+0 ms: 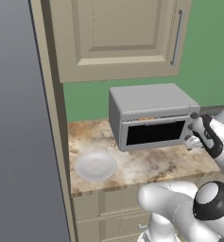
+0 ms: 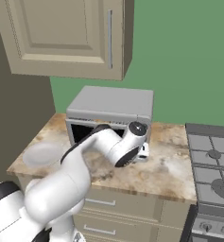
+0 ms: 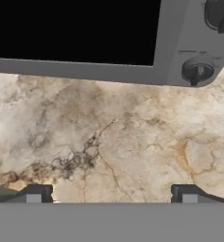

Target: Pick up the bagel from the plate, place it on the toaster oven rack, close the door, and set the timer.

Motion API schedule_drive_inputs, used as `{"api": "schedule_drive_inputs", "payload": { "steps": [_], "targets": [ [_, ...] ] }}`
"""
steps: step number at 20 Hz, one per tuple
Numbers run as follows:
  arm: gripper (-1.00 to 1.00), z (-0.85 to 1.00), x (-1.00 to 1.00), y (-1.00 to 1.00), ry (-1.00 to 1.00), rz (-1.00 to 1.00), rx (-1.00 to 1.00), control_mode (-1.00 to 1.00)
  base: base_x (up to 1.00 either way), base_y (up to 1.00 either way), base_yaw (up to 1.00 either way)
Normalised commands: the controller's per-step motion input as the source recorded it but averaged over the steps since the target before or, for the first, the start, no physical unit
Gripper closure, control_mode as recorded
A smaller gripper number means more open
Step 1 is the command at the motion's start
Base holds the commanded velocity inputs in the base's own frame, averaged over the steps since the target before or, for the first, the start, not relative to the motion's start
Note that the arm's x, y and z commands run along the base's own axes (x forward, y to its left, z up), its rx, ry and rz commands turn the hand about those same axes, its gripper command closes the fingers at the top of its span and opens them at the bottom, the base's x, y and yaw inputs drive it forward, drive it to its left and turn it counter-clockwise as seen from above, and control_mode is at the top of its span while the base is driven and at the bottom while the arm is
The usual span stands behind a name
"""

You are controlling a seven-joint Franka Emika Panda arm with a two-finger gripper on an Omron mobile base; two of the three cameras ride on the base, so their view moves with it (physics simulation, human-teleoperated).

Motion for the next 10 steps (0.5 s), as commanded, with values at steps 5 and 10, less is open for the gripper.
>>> {"api": "schedule_drive_inputs", "payload": {
  "steps": [5, 10],
  "targets": [
    [-1.0, -0.08, 0.49, -0.08, 0.01, 0.0, -0.01, -1.0, 0.0, 0.0, 0.0],
    [-1.0, 0.0, 0.65, -0.32, 0.05, 0.0, 0.0, -1.0, 0.0, 0.0, 0.0]
  ]
}}
